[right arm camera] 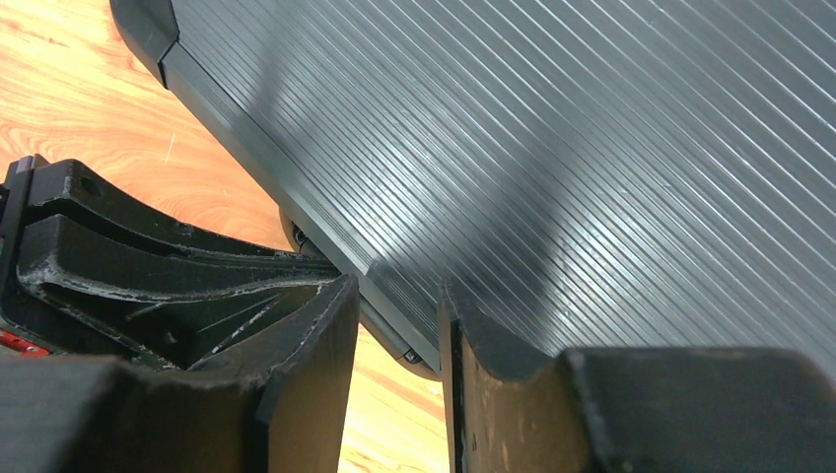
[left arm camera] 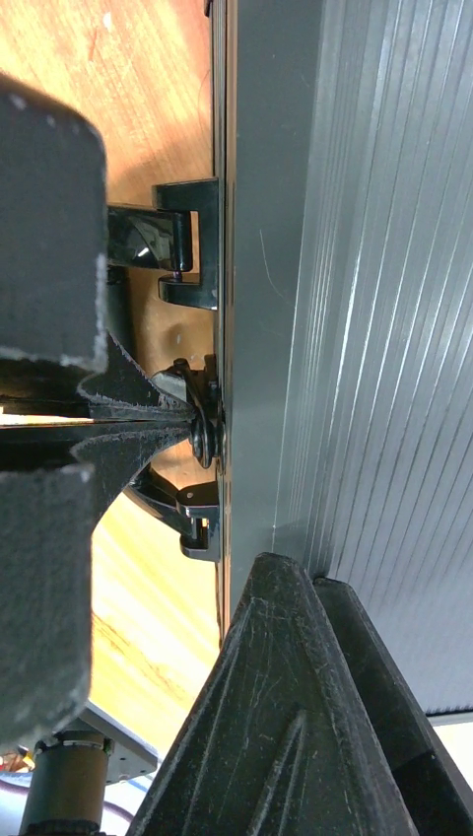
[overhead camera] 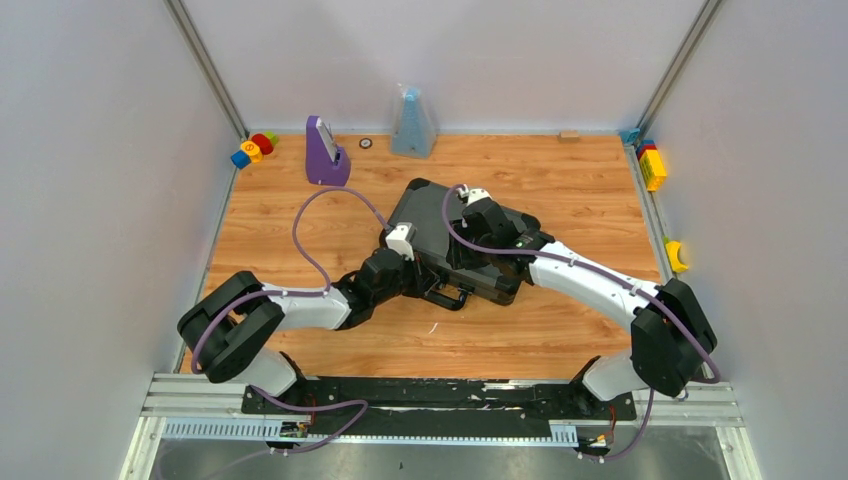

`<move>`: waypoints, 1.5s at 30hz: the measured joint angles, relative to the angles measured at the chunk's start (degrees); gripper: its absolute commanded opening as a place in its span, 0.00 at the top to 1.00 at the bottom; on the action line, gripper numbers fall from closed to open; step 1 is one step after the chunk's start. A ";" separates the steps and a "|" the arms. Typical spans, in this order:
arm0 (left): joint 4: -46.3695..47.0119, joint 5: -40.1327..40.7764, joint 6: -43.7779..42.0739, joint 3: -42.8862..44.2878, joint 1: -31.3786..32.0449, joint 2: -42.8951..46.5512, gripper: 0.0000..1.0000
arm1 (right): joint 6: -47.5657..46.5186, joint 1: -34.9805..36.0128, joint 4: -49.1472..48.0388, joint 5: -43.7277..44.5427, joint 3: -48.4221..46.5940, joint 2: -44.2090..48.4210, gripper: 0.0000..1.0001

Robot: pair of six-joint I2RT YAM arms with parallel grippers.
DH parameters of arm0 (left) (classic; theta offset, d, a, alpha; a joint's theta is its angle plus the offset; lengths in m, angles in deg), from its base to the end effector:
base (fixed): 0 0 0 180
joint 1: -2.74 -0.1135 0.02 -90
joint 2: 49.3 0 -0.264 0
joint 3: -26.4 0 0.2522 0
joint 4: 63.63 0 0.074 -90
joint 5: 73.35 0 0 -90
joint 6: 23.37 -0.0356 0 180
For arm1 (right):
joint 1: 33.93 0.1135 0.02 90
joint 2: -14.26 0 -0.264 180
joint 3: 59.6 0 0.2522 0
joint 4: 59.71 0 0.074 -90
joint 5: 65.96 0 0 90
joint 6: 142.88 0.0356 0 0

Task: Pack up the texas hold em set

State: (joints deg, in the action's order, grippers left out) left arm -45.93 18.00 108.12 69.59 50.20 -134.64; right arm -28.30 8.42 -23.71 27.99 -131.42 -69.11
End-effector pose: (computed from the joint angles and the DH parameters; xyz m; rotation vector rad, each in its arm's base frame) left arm 0.1935 -0.2096 0.1620 0.0949 2.1316 -0.9445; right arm 0.2311 0.2074 0.2444 -0.3459 2.4248 0.4541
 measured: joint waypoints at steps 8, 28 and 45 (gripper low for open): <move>-0.98 0.92 0.02 0.00 0.02 -0.11 1.00 | 0.87 0.02 0.22 0.70 0.15 0.22 0.65; -8.61 1.31 -0.13 5.42 1.01 -5.66 1.00 | 2.08 -0.07 -0.09 2.67 1.16 0.98 0.69; -4.02 17.57 -5.60 7.82 9.14 -10.75 1.00 | 5.40 -6.38 -6.64 -5.05 5.53 2.12 0.81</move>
State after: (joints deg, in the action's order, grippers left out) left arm -49.95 35.57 102.53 77.42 59.34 -145.39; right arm -22.90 2.04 -30.36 22.94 -125.89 -66.99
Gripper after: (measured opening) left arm 0.006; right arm 0.191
